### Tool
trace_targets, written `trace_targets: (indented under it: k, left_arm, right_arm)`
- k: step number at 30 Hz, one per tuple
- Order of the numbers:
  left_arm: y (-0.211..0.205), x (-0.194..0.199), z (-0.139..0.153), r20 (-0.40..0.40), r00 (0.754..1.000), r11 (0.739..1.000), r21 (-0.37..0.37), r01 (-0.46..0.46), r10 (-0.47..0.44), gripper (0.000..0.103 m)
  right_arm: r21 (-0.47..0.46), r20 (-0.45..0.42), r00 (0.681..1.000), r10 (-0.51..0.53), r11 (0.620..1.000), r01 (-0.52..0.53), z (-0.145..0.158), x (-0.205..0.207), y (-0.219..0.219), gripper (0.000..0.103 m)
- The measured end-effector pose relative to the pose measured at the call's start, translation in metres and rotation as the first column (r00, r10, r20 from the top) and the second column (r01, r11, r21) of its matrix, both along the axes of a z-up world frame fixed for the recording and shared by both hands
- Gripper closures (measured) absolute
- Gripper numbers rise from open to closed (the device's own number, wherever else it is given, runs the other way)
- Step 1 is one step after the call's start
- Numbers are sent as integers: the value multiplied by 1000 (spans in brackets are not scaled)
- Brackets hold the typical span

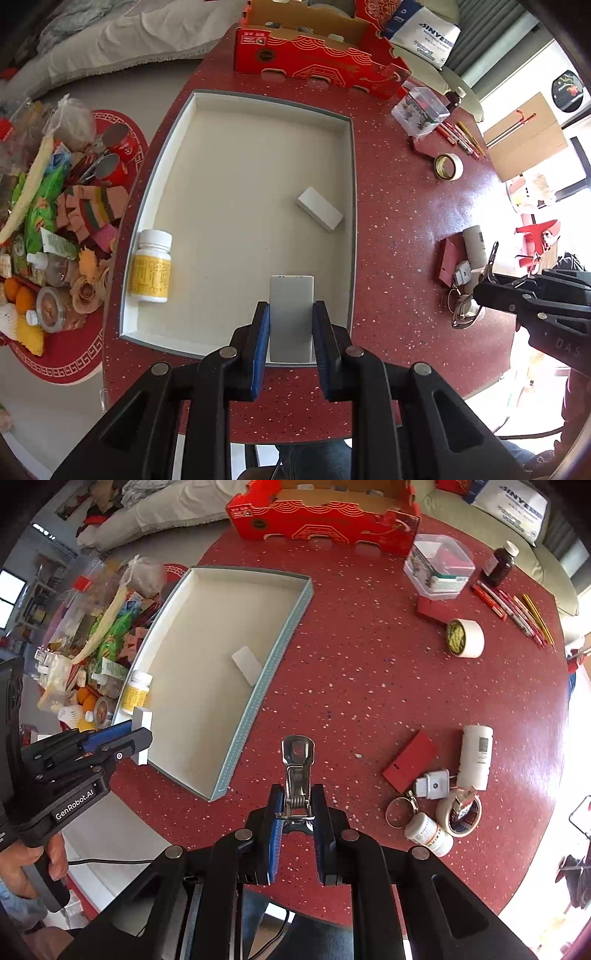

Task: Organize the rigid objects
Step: 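Carry the eraser and metal clamp with both grippers over the tray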

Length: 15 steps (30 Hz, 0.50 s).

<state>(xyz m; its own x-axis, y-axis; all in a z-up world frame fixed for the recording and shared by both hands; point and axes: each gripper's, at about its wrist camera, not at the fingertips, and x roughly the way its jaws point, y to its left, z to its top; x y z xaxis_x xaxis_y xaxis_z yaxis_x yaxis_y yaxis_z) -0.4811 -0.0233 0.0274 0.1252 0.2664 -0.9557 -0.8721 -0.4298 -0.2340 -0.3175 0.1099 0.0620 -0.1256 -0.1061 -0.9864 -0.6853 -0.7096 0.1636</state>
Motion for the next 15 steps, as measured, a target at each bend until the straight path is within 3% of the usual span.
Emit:
trace_targets:
  k: [10, 15]
  left_arm:
    - [4, -41, -2, -41, 996, 997, 7, -77, 77, 79]
    - [23, -56, -6, -67, 993, 995, 22, -95, 96, 79]
  right_arm:
    - [-24, -50, 992, 119, 992, -121, -5, -69, -3, 87]
    - [-28, -56, 993, 108, 994, -110, -12, -97, 6, 87]
